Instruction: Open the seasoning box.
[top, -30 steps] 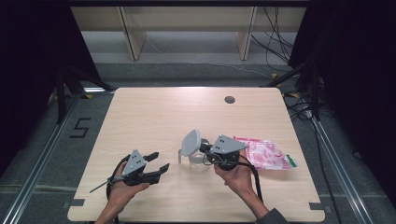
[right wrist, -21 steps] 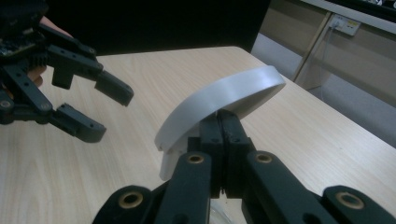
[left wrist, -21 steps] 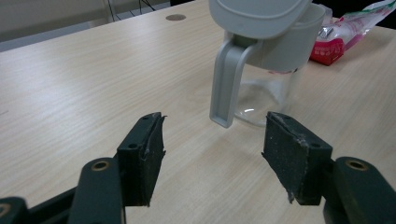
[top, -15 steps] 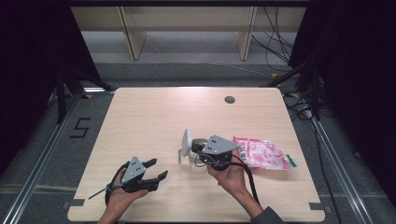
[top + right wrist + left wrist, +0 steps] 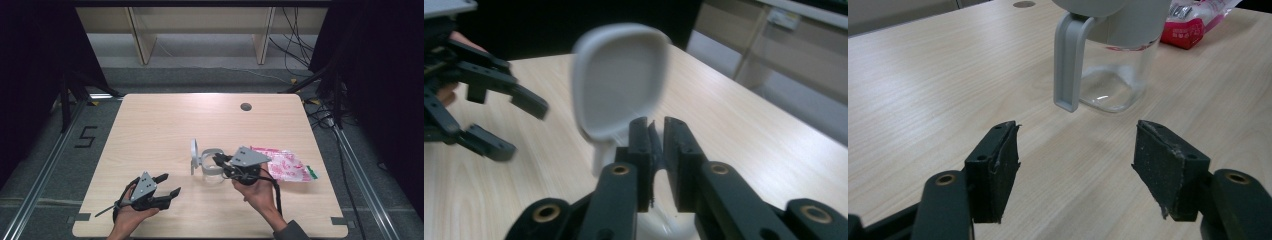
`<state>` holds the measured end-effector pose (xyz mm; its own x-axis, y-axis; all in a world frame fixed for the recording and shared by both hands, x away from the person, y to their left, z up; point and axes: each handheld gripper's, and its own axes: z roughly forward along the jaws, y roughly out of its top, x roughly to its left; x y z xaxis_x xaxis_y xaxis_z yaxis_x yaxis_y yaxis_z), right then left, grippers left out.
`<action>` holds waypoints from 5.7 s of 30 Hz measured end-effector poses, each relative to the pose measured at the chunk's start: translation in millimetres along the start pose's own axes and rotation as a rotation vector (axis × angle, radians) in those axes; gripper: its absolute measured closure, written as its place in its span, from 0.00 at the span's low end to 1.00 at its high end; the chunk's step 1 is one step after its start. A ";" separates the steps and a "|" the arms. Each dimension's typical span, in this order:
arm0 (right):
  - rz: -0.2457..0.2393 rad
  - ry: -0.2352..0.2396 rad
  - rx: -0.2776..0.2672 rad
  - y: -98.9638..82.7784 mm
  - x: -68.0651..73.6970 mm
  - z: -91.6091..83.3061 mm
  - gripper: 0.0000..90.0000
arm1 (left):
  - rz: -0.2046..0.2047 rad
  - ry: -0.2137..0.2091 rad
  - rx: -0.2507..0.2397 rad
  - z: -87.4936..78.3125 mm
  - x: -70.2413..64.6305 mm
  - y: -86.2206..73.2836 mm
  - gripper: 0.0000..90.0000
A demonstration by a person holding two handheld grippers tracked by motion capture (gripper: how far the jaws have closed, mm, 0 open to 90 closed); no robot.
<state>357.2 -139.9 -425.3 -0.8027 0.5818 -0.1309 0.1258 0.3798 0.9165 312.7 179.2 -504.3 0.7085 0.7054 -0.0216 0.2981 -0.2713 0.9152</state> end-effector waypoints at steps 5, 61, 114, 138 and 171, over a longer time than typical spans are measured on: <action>0.108 -0.099 0.035 -31.5 -16.6 -33.2 0.76 | -0.008 0.002 0.010 -1.2 -0.2 -0.4 0.37; 0.473 -0.445 0.239 -130.8 -47.6 -150.8 0.52 | -0.026 -0.004 0.018 1.5 -0.9 -3.0 0.37; 0.736 -0.498 0.152 -134.8 -88.0 -117.1 0.30 | -0.024 -0.023 0.042 8.1 -6.6 -6.8 0.37; 0.806 -0.529 0.173 -132.5 -106.1 -84.3 0.37 | -0.014 -0.020 0.046 6.4 -6.5 -6.0 0.37; 0.754 -0.550 0.200 -137.0 -119.6 -72.1 0.68 | -0.012 -0.021 0.045 7.3 -6.3 -6.9 0.37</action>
<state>393.9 -313.4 -508.0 -0.0898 0.9610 0.2616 0.6364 -0.1467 0.7573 310.9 171.9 -513.4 0.7179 0.6949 -0.0418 0.3352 -0.2923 0.8957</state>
